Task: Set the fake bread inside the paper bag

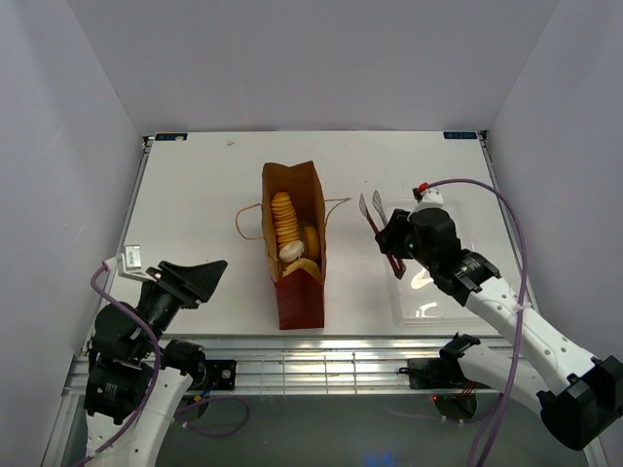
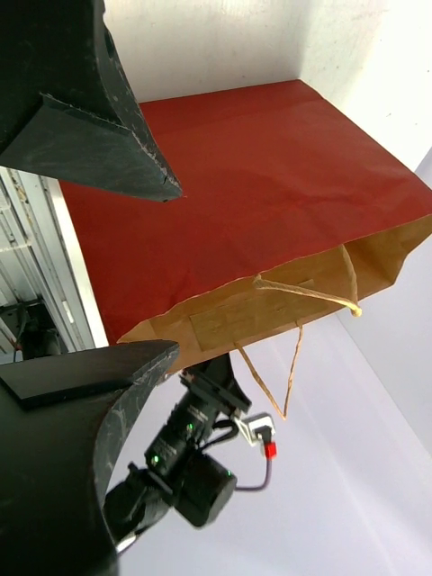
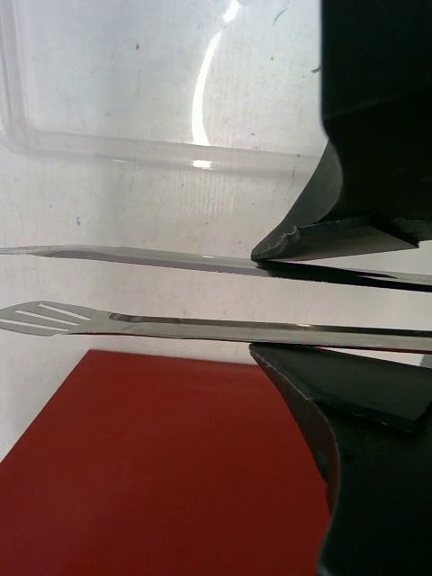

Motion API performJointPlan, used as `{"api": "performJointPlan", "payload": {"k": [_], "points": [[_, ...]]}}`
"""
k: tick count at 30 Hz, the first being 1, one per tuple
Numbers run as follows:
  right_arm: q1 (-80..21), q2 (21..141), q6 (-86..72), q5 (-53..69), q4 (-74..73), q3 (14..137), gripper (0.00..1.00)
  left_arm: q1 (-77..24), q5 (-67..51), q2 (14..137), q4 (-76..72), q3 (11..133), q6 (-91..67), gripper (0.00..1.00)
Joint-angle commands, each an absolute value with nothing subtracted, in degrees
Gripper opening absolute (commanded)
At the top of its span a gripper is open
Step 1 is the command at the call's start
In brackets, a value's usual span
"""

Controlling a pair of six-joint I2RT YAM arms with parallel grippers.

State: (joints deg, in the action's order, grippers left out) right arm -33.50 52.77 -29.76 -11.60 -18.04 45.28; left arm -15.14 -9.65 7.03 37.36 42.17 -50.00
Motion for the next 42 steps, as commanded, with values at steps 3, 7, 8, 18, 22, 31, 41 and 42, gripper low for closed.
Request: {"api": "performJointPlan", "payload": {"k": [3, 7, 8, 18, 22, 31, 41, 42], "points": [[-34.4, 54.0, -32.3, -16.3, -2.7, 36.9, 0.46, -15.2, -10.6, 6.4, 39.4, 41.9, -50.4, 0.73], [-36.8, 56.2, -34.8, -18.9, 4.1, 32.3, 0.46, -15.2, -11.1, 6.4, 39.1, 40.7, -51.1, 0.73], [-37.3, 56.7, -35.4, -19.1, 6.9, 31.5, 0.46, -15.2, -11.2, 6.4, 38.9, 40.4, -51.2, 0.73], [-44.2, 62.1, -37.0, -29.8, 18.5, 25.0, 0.46, -15.2, -12.8, 5.3, 38.1, 38.2, -52.5, 0.74], [-45.5, 65.4, -38.0, -32.3, 20.3, 23.7, 0.47, -15.3, -12.9, 5.4, 38.1, 38.3, -52.5, 0.74], [-45.7, 73.6, -38.7, -30.6, 25.1, 21.5, 0.49, -15.2, -13.4, 4.7, 38.1, 37.4, -53.1, 0.73], [-45.6, 79.0, -37.2, -26.3, 24.4, 24.7, 0.59, -15.2, -13.4, 4.5, 38.2, 37.4, -53.3, 0.73], [-45.7, 79.4, -36.8, -25.8, 24.1, 25.1, 0.60, -15.2, -13.4, 4.5, 38.2, 37.3, -53.3, 0.73]]}}
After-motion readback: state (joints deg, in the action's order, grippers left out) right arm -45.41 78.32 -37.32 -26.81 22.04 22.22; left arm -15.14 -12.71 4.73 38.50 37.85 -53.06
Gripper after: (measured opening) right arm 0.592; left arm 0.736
